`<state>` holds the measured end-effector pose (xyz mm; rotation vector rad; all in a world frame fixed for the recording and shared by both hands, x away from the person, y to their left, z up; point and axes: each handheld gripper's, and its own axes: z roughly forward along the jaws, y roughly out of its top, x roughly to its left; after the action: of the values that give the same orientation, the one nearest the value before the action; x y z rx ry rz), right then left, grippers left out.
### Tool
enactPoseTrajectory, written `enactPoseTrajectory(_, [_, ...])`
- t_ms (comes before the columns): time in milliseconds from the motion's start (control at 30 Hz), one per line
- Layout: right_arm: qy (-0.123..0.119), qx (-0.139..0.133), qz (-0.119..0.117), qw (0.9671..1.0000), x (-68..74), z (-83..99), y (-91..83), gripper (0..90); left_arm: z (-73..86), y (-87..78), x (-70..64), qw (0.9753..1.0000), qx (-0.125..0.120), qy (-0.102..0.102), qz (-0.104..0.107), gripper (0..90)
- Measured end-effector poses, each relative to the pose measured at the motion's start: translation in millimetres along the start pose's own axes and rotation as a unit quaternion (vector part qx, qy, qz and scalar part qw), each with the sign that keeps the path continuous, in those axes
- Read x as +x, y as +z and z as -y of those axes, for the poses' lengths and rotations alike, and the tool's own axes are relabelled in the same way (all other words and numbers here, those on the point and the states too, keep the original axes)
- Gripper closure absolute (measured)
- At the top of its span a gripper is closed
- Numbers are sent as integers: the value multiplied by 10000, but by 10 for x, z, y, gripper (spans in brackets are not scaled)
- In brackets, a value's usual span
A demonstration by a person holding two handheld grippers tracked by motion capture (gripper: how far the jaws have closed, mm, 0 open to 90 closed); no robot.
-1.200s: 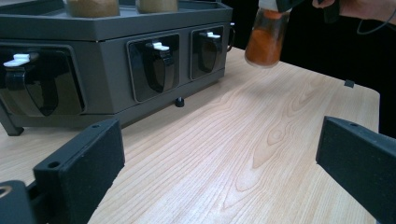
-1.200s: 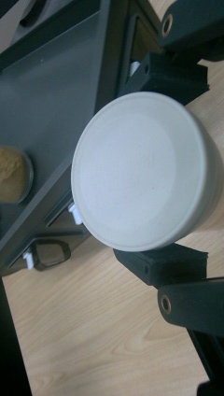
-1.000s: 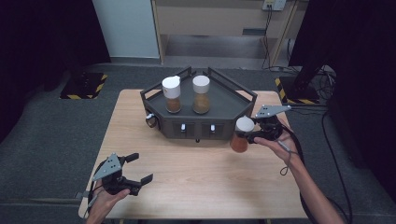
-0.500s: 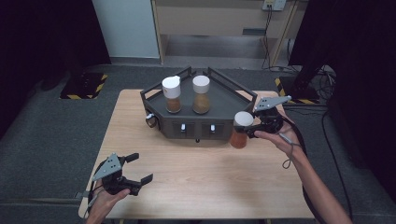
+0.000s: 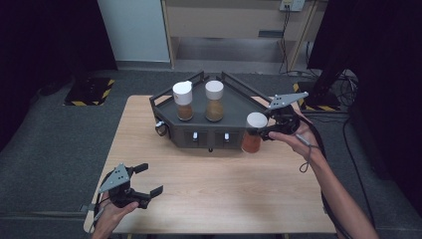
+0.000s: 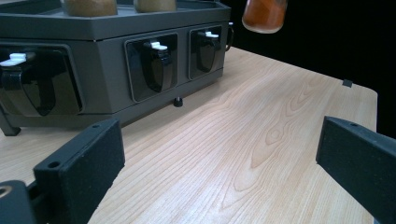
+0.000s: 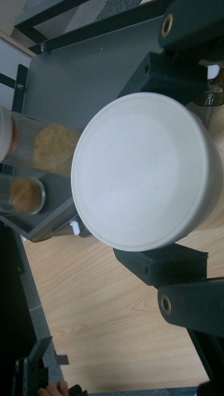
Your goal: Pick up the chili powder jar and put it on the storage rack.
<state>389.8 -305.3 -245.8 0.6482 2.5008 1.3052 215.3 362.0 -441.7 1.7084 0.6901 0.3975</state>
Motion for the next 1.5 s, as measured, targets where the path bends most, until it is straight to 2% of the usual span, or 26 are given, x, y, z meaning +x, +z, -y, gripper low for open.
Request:
enactPoseTrajectory(300, [17,-12,-30,10000,-7,-188,-28,342,1,3,2,10000,-2,0,12,0])
enactPoseTrajectory(933, [150,-37,151,9998,-78,-508,-39,342,4,7,9,10000,-6,2,33,0])
enactPoseTrajectory(1500, [470,41,535,9975,-205,-658,123,342,8,9,14,10000,-4,-16,23,0])
